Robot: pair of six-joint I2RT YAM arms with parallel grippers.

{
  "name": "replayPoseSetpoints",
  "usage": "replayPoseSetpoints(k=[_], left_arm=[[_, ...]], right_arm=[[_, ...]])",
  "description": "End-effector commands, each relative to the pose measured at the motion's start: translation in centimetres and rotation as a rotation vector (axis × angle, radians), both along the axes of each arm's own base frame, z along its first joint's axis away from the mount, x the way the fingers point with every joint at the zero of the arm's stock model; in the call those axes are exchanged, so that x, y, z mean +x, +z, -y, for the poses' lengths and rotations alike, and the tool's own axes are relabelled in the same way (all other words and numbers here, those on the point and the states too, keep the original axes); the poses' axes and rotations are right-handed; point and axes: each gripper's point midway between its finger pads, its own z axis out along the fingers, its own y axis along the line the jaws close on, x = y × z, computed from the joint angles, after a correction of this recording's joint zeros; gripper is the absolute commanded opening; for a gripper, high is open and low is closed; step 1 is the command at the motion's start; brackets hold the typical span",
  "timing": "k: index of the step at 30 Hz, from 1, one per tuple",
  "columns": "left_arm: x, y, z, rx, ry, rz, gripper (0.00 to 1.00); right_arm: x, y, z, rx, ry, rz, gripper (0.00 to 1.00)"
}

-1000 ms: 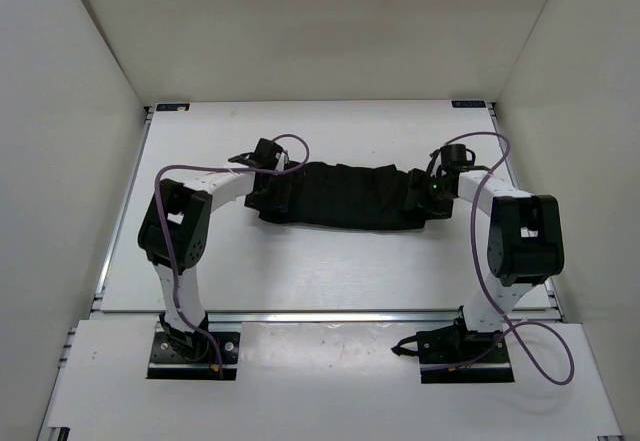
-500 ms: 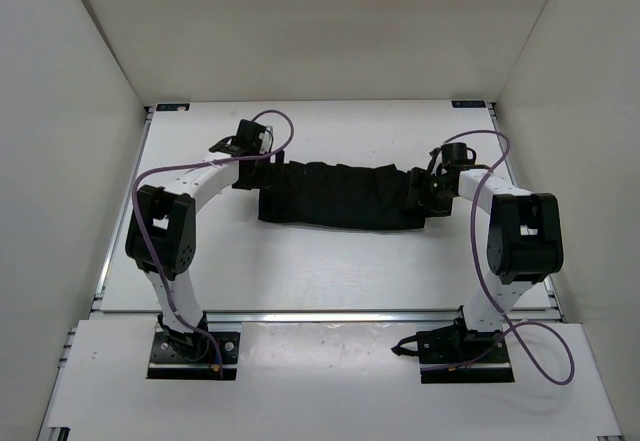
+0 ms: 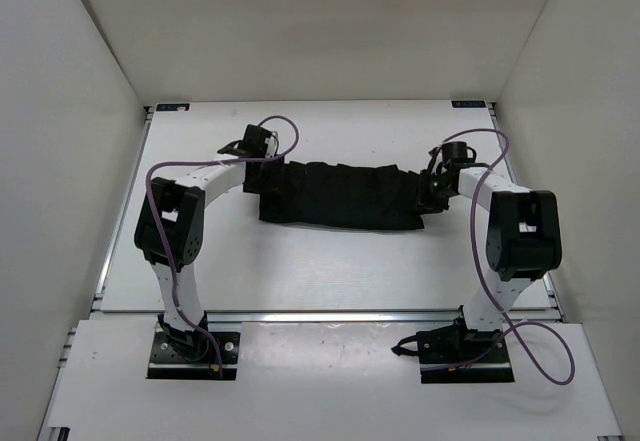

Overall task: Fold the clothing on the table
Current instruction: Fold the skirt

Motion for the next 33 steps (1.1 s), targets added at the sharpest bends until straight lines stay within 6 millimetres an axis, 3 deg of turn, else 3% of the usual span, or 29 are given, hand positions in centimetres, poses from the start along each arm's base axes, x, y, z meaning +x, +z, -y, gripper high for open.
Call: replayPoseSetpoints(k=[1, 5, 6, 10, 11, 12, 14, 18, 21, 25, 32, 33], left_arm=[[0.0, 0.3, 0.9, -0.037, -0.013, 0.017, 0.68], [-0.7, -0.7, 1.0, -0.038, -0.012, -0.008, 0.49], [-0.6, -0.6, 0.8, -0.045, -0.006, -0.013, 0.40], [-1.6, -1.0, 2.2, -0.081, -0.033, -0.040, 0.20], [-1.9, -1.4, 2.2, -0.074, -0.027, -0.046, 0.18], [-2.0, -1.3, 2.8, -0.082, -0.042, -0.043, 0.14], [-2.6, -1.8, 3.6, -0.099, -0.052, -0.058, 0.11], [-3.7, -2.4, 5.5, -0.143, -0.084, -0.080, 0.08], [-4.2, -3.0, 6.6, -0.188, -0.092, -0.098, 0.07], [-3.8, -3.5, 7.7, -0.218, -0.096, -0.111, 0.08], [-2.0, -2.5, 10.8, -0.272, -0.145, -0.097, 0.07], [-2.3, -3.0, 10.9, -0.270, -0.146, -0.110, 0.07]], right_arm=[[1.4, 0.5, 0.7, -0.015, 0.001, 0.027, 0.19], [1.7, 0.9, 0.6, -0.006, 0.000, 0.029, 0.08], [2.1, 1.2, 0.4, -0.003, 0.009, 0.045, 0.02], [3.1, 2.6, 0.6, -0.014, 0.014, 0.076, 0.00], [3.0, 2.4, 0.7, -0.022, 0.015, 0.067, 0.00], [3.8, 3.8, 0.3, -0.013, 0.018, 0.099, 0.00], [4.1, 4.5, 0.3, -0.016, 0.019, 0.098, 0.00], [6.1, 8.8, -1.6, 0.005, 0.068, 0.195, 0.00], [7.0, 11.9, -4.2, 0.050, 0.124, 0.271, 0.00], [6.6, 14.1, -9.5, 0.118, 0.211, 0.315, 0.00], [4.2, 15.6, -19.6, 0.283, 0.377, 0.312, 0.00], [4.6, 15.7, -20.0, 0.291, 0.382, 0.321, 0.00]])
